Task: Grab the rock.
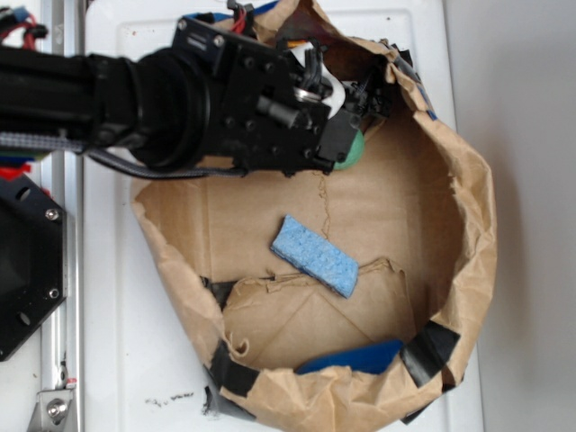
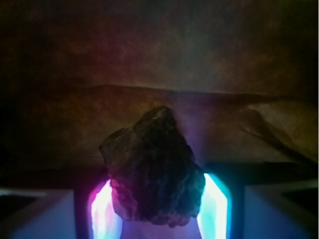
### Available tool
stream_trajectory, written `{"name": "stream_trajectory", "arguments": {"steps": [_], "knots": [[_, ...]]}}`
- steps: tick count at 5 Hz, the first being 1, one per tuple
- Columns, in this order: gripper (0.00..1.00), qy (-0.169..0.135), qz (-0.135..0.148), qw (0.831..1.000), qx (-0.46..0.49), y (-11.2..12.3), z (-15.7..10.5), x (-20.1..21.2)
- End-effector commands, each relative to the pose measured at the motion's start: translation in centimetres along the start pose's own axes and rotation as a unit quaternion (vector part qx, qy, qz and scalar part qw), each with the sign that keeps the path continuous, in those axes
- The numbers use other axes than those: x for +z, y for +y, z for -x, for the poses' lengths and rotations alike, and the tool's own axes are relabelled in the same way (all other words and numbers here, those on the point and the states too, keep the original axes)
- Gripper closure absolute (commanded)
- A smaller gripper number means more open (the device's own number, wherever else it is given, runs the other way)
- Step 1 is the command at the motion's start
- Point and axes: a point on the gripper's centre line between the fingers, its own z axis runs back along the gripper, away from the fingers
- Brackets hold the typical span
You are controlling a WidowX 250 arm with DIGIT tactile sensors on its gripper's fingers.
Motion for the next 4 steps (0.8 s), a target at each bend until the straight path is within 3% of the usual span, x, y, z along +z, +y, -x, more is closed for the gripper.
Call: {"name": "stream_trajectory", "arguments": {"steps": [1, 2, 4], "knots": [[1.0, 0.02, 0.026, 0.999, -0.023, 0.2, 0.1, 1.7], [1.0, 0.066, 0.058, 0.992, -0.094, 0.3, 0.9, 4.6], [1.0, 0.2, 0.084, 0.944, -0.248, 0.4, 2.7, 10.2]]}}
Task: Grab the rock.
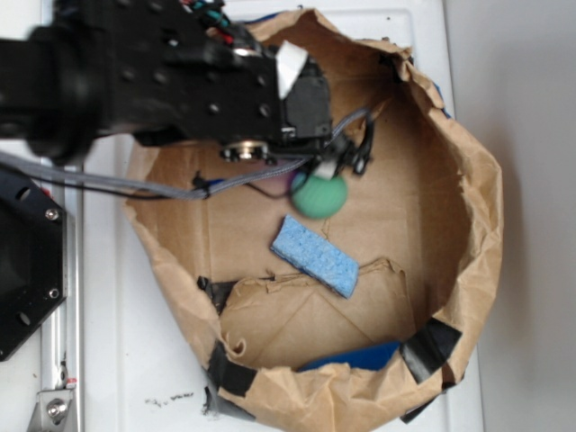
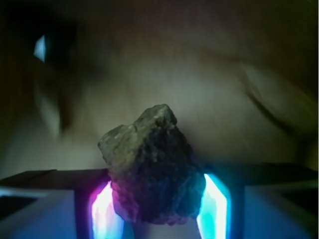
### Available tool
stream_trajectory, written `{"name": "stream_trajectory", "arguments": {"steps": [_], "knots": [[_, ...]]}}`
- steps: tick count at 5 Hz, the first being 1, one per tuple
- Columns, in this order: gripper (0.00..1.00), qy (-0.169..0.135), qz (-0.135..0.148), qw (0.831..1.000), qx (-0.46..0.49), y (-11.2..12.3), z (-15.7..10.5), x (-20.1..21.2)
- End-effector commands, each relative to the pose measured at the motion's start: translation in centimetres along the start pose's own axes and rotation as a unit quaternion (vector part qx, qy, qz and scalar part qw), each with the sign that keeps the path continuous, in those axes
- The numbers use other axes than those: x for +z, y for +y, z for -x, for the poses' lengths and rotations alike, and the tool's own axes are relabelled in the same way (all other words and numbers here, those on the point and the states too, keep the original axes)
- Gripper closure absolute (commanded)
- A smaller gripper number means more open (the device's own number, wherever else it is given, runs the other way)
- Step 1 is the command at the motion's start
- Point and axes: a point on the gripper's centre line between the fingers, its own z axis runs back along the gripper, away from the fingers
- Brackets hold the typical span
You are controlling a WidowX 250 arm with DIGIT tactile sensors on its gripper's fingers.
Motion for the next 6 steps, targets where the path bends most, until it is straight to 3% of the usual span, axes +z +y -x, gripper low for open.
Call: {"name": "stream_trajectory", "arguments": {"steps": [1, 2, 3, 5, 6], "knots": [[1.0, 0.202, 0.001, 0.968, -0.151, -2.4, 1.5, 6.0], [1.0, 0.226, 0.006, 0.955, -0.193, -2.5, 2.5, 7.7], [1.0, 0.183, 0.018, 0.953, -0.241, -2.2, 3.5, 9.9], [1.0, 0.129, 0.035, 0.959, -0.251, -2.1, 3.6, 10.3], [1.0, 0.119, 0.026, 0.962, -0.244, -2.2, 3.6, 10.0]]}}
